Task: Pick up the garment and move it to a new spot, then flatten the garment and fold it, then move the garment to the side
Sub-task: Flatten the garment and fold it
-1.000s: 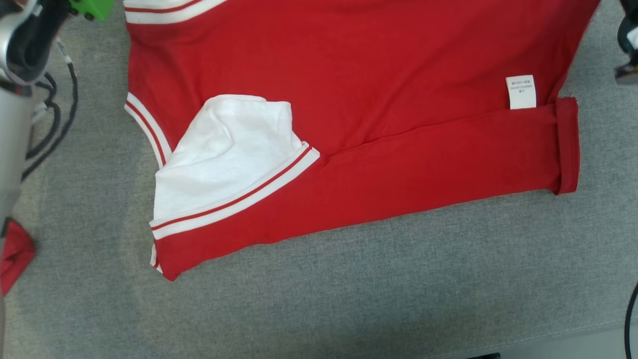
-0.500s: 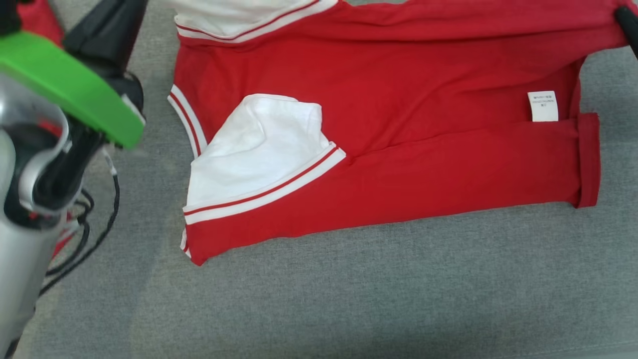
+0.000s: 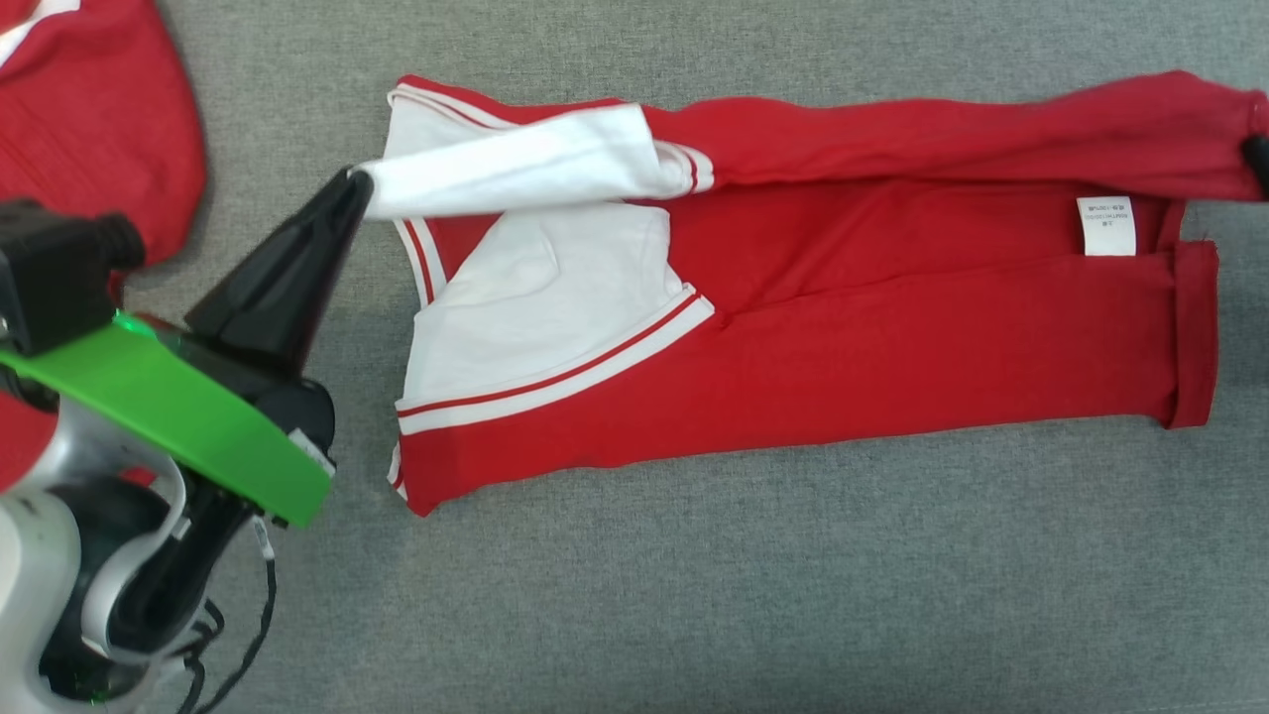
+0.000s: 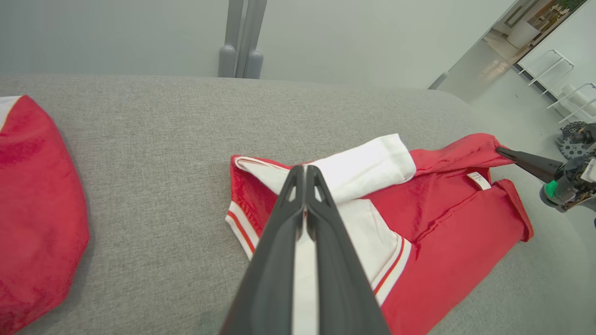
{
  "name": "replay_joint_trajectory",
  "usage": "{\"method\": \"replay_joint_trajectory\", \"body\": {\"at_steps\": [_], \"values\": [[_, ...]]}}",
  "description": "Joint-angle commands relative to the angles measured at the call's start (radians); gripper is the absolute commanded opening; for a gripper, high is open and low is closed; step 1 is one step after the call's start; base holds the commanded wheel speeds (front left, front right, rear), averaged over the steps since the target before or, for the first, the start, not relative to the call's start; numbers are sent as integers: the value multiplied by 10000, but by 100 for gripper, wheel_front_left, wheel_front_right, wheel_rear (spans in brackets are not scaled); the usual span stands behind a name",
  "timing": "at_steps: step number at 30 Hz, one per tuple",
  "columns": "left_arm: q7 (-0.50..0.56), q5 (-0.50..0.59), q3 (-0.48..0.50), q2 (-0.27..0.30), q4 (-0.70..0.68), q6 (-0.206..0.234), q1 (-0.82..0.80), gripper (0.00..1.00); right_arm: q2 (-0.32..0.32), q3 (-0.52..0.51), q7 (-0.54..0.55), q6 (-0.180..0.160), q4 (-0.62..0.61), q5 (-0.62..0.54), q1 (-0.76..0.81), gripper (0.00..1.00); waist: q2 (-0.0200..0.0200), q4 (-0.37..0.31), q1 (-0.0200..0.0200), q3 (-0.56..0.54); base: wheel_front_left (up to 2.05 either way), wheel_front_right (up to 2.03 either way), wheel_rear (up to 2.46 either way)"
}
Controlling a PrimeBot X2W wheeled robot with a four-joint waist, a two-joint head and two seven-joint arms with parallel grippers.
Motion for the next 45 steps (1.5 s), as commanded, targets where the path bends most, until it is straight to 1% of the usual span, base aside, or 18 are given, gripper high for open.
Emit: {"method": "replay_joint_trajectory", "body": {"at_steps": [1,4,9,11,14,18,23,26,27,28,29,30,31,35,37,40,42,45], "values": [[-68,-102,30,86,-130,121,341,0,63,-83,47,-1,-137,53,303,0,0,18,1,-56,0,0,0],[-108,-193,37,161,-352,269,910,0,159,-181,85,-1,-394,-9,750,0,0,1,1,-89,0,0,0],[-279,-376,195,312,-465,470,1767,0,318,-275,1,-1,-443,-199,1059,0,0,-38,1,-52,0,0,0],[-341,-450,242,381,-504,488,2045,0,365,-304,-25,-1,-366,-287,1061,0,0,-34,1,-22,0,0,0],[-473,-567,338,335,-639,501,2319,0,393,-363,-82,-1,-219,-427,997,0,0,31,1,-6,0,0,0],[-569,-580,360,368,-759,430,2460,0,418,-580,-35,-1,-112,-365,1172,0,0,229,1,-42,0,0,0],[-464,-248,-189,249,-422,240,2456,0,539,-508,155,-1,-27,-441,1307,0,0,307,1,-147,0,0,0],[-626,112,-483,118,18,139,2352,0,611,-457,221,-1,10,-519,1375,0,0,304,1,-298,0,0,0],[-717,220,-540,55,152,131,2304,0,620,-463,217,-1,-4,-532,1400,30,0,292,1,-363,0,0,0],[-839,384,-626,-17,329,124,2248,5,651,-533,104,-1,14,-567,1430,72,0,271,1,-480,0,0,0],[-989,541,-688,-125,462,145,2222,45,705,-676,-6,-1,109,-640,1458,100,0,241,1,-614,0,0,0],[-1162,730,-719,-197,568,188,2202,100,776,-771,-92,-1,148,-658,1478,100,0,212,1,-739,0,0,0],[-1280,813,-829,-291,665,151,2219,100,854,-852,-165,-1,123,-658,1524,100,0,190,1,-907,0,0,0],[-2049,1378,-974,-667,974,250,2389,100,1080,-1159,-641,0,-166,-769,2029,100,0,93,1,-1626,0,0,0],[-2607,1814,-1071,-799,1128,265,2471,100,913,-969,-1103,0,-554,-1289,2428,100,0,20,1,-2006,0,0,0],[-3545,2500,-1241,-1051,1528,354,2730,100,917,-647,-2111,-1,-838,-2058,3038,100,0,-107,1,-2550,0,0,0],[-4183,2944,-1379,-1270,1874,525,2903,100,852,-341,-2858,-1,-914,-2687,3406,100,0,-201,1,-2889,0,0,0],[-5169,3848,-1558,-1607,2480,965,3187,100,910,139,-3979,-1,-724,-3483,3832,100,0,-311,1,-3358,0,0,0]]}}
